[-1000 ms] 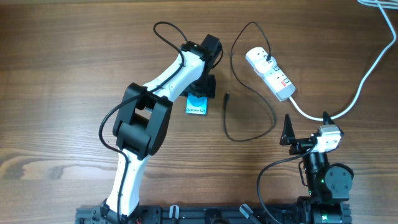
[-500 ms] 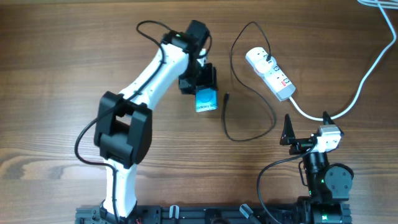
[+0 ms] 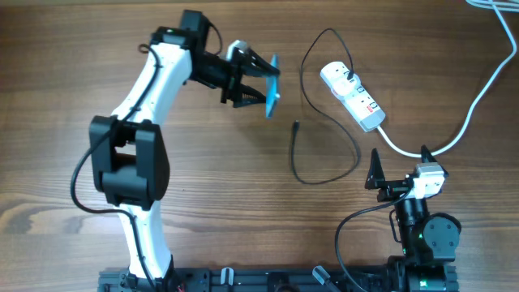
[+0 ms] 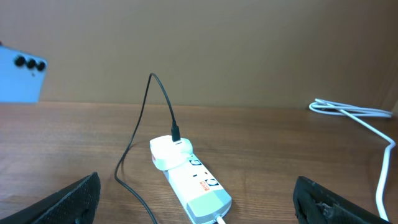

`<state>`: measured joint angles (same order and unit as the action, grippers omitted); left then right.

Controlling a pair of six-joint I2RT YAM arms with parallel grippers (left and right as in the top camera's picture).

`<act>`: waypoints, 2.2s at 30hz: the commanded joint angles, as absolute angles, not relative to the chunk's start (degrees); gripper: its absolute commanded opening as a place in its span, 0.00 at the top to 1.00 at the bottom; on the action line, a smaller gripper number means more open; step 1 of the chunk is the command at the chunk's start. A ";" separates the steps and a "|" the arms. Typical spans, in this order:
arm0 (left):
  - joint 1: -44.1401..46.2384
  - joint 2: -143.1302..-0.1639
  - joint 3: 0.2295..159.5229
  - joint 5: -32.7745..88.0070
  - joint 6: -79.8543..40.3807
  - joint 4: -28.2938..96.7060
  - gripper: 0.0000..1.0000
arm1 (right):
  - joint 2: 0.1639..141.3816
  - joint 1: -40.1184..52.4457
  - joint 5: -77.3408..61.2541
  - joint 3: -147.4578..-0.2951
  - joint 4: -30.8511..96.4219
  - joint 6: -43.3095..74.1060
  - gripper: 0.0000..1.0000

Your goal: Plug charger to phone and switch on socket

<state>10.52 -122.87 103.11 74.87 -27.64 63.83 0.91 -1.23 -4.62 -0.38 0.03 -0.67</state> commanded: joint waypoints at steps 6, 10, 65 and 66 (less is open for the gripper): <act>4.47 -120.53 103.09 84.03 -38.37 63.72 0.35 | 0.60 -1.48 -3.86 -0.30 -0.08 0.10 0.00; 3.55 -120.53 103.11 84.12 -38.44 63.92 0.35 | 0.60 -1.48 -3.97 -0.30 -0.14 0.27 0.00; 3.57 -120.53 103.09 88.90 -38.39 64.12 0.36 | 103.77 50.39 28.53 -110.98 55.57 35.44 0.02; 3.57 -120.53 103.09 88.90 -38.41 64.12 0.35 | 104.40 50.39 28.62 -110.98 54.72 36.25 0.04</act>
<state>3.79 -122.87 103.09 86.70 -38.30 64.10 102.63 50.33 25.12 -109.62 56.36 33.67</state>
